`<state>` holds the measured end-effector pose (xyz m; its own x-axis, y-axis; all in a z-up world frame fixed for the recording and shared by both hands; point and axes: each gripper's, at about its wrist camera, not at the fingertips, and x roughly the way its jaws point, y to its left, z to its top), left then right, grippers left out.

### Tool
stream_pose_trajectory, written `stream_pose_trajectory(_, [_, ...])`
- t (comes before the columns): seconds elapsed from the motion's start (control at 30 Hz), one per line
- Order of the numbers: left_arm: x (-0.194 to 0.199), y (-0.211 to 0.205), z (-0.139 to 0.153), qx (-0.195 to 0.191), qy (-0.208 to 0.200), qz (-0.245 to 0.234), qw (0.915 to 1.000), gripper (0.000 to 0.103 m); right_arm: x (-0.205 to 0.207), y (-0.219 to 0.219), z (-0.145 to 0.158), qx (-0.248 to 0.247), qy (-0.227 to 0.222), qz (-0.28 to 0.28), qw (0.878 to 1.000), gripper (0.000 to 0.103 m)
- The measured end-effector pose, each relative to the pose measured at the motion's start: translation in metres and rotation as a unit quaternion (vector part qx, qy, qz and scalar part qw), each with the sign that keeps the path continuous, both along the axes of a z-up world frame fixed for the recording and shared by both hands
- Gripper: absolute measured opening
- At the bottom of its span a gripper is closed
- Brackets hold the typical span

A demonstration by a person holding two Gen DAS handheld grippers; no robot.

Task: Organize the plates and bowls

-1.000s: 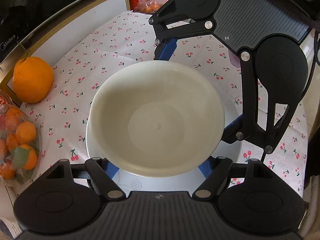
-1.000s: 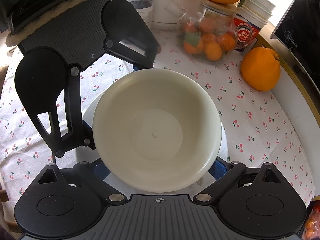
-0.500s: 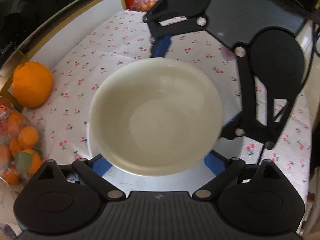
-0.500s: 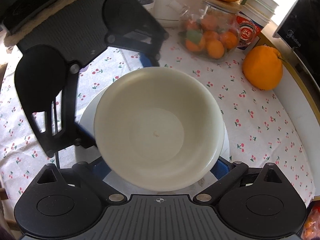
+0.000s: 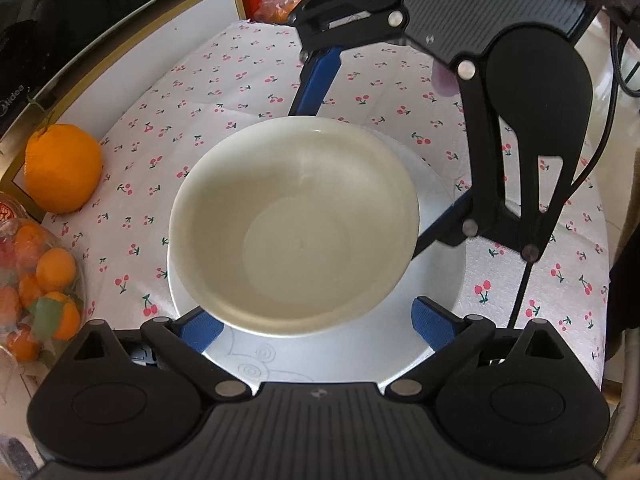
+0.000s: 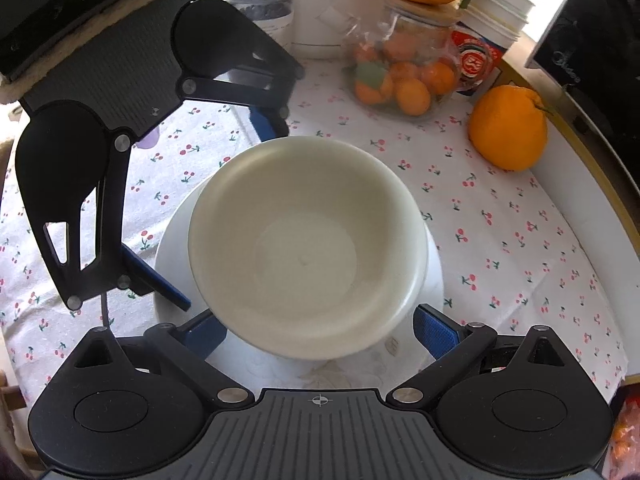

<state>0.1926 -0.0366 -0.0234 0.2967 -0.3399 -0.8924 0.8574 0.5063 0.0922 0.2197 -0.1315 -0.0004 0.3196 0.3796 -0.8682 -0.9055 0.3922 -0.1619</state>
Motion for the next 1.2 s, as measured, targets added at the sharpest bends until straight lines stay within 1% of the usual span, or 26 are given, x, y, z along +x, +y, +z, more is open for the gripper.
stream_pose_trajectory(0.23, [-0.007, 0.003, 0.009, 0.004, -0.008, 0.011, 0.9999, 0.1, -0.008, -0.014, 0.011, 0.001, -0.008, -0.017, 1.0, 0.1])
stream_pose_trajectory(0.47, [-0.024, 0.003, 0.015, 0.013, -0.006, 0.008, 0.9999, 0.101, -0.022, -0.028, 0.02, 0.007, -0.014, -0.039, 0.999, 0.1])
stream_pose_trajectory(0.63, [-0.038, 0.004, 0.017, 0.007, -0.007, 0.022, 0.9997, 0.101, -0.036, -0.037, 0.025, 0.019, -0.02, -0.063, 0.998, 0.1])
stream_pose_trajectory(0.77, [-0.048, 0.004, 0.02, -0.003, -0.014, 0.045, 0.9989, 0.101, -0.052, -0.041, 0.026, 0.029, -0.025, -0.077, 0.996, 0.1])
stream_pose_trajectory(0.97, [-0.068, 0.002, 0.024, -0.016, -0.023, 0.089, 0.9957, 0.102, -0.077, -0.045, 0.023, 0.042, -0.031, -0.115, 0.992, 0.1])
stream_pose_trajectory(1.07, [-0.077, 0.001, 0.026, -0.025, -0.029, 0.117, 0.9924, 0.102, -0.09, -0.047, 0.022, 0.052, -0.032, -0.137, 0.989, 0.1])
stream_pose_trajectory(1.2, [-0.088, 0.0, 0.028, -0.04, -0.035, 0.161, 0.9855, 0.102, -0.107, -0.047, 0.024, 0.065, -0.034, -0.164, 0.984, 0.1])
